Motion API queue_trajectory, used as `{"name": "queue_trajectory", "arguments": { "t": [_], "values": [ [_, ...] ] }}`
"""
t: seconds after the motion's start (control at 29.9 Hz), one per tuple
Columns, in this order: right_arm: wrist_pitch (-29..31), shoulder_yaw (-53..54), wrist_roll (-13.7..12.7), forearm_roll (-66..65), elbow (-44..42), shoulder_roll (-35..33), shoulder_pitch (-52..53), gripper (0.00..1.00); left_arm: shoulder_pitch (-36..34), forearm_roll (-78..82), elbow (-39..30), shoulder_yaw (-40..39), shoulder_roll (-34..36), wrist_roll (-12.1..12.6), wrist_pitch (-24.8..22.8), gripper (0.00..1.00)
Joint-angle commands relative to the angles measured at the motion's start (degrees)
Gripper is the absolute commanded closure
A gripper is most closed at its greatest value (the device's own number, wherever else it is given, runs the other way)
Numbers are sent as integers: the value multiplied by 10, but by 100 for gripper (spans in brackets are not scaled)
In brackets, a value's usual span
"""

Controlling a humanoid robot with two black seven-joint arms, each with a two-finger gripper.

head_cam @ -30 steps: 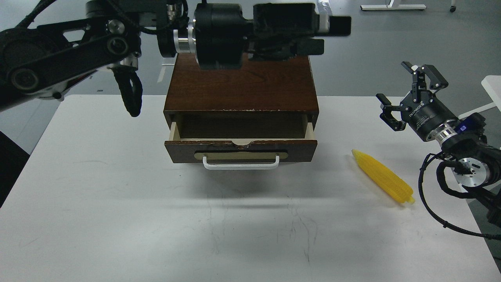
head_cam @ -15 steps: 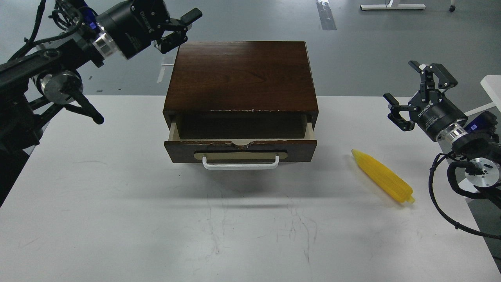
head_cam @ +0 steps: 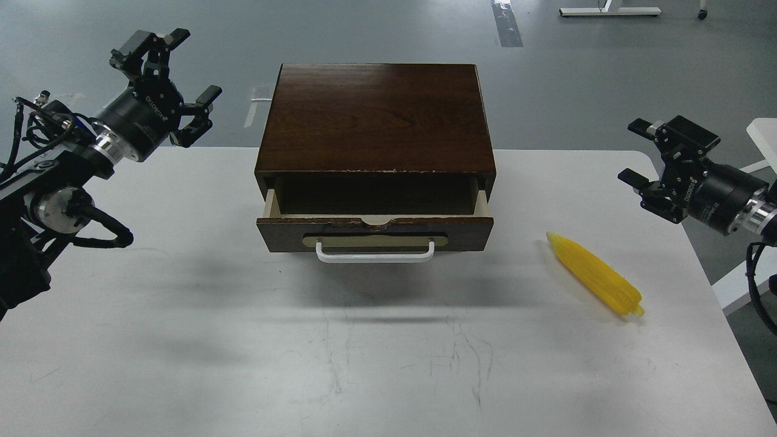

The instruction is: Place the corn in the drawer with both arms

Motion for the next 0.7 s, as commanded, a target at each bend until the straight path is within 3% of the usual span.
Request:
{"name": "queue_trajectory", "arguments": {
  "t": [0.0, 0.2, 0.37, 0.67],
  "values": [
    [0, -38, 0, -141, 17, -43, 31, 0, 13, 0, -4, -3, -1, -2, 0, 2],
    [0, -143, 0, -357, 37, -51, 121, 0, 10, 2, -13, -3, 0, 0, 0, 2],
    [0, -228, 0, -430, 29, -40, 186, 0, 10, 3, -14, -3, -3, 0, 0, 2],
    [-7, -367, 0, -485, -40, 52, 260, 0, 11, 5, -22, -9, -1, -1, 0, 2]
  ]
}}
